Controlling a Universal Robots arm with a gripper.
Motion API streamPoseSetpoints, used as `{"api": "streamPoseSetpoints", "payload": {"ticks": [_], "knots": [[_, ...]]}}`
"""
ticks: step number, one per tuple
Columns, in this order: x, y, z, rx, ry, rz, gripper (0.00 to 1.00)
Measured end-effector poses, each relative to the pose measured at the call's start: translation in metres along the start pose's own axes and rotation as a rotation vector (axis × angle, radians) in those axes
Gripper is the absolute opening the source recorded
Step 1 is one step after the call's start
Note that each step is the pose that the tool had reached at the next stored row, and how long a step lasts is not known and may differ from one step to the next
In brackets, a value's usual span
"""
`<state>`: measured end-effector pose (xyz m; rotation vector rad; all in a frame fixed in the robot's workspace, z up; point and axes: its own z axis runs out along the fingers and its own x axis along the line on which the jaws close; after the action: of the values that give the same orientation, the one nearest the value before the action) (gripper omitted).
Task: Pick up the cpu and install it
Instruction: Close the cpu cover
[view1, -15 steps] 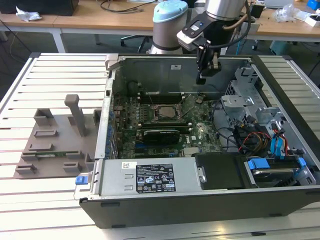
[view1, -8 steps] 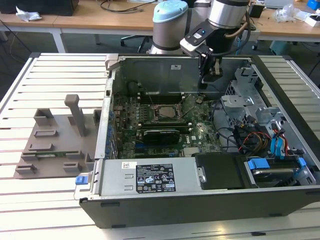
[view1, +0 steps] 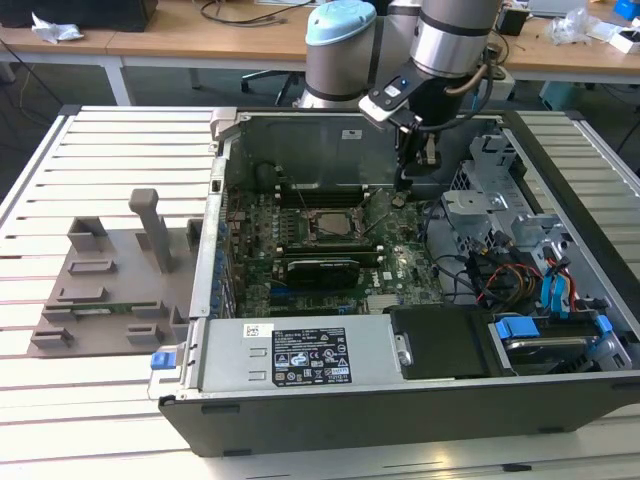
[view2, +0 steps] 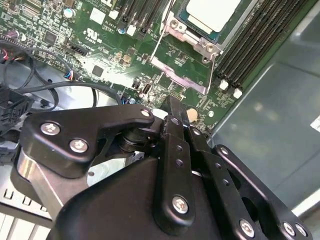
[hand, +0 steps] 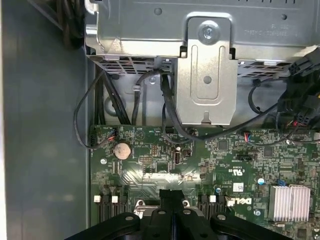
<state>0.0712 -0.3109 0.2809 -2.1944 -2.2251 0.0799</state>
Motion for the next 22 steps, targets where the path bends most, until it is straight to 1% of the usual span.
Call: {"api": "streamPoseSetpoints", "payload": {"ticks": [2,3,4,11,12,13,14,16,18,22], "knots": [[0.0001,0.0002,0.0046,0.0000,0.0000,0.000,0.11],[0.0002,0.0004,0.0084,0.0000,0.0000,0.000,0.11],[0.0002,0.0005,0.0107,0.0000,-0.0002,0.000,0.11],[0.0006,0.0011,0.0237,0.0001,0.0000,0.000,0.11],[0.0007,0.0013,0.0266,0.0001,-0.0001,0.000,0.11],[0.0008,0.0005,0.0322,0.0001,0.0000,0.000,0.11],[0.0010,-0.0033,0.0342,0.0001,-0.0002,0.000,0.11],[0.0012,-0.0147,0.0357,0.0001,0.0004,0.000,0.11],[0.0013,-0.0205,0.0361,0.0001,0.0006,0.000,0.11],[0.0014,-0.0291,0.0373,0.0001,0.0005,0.000,0.11]]}}
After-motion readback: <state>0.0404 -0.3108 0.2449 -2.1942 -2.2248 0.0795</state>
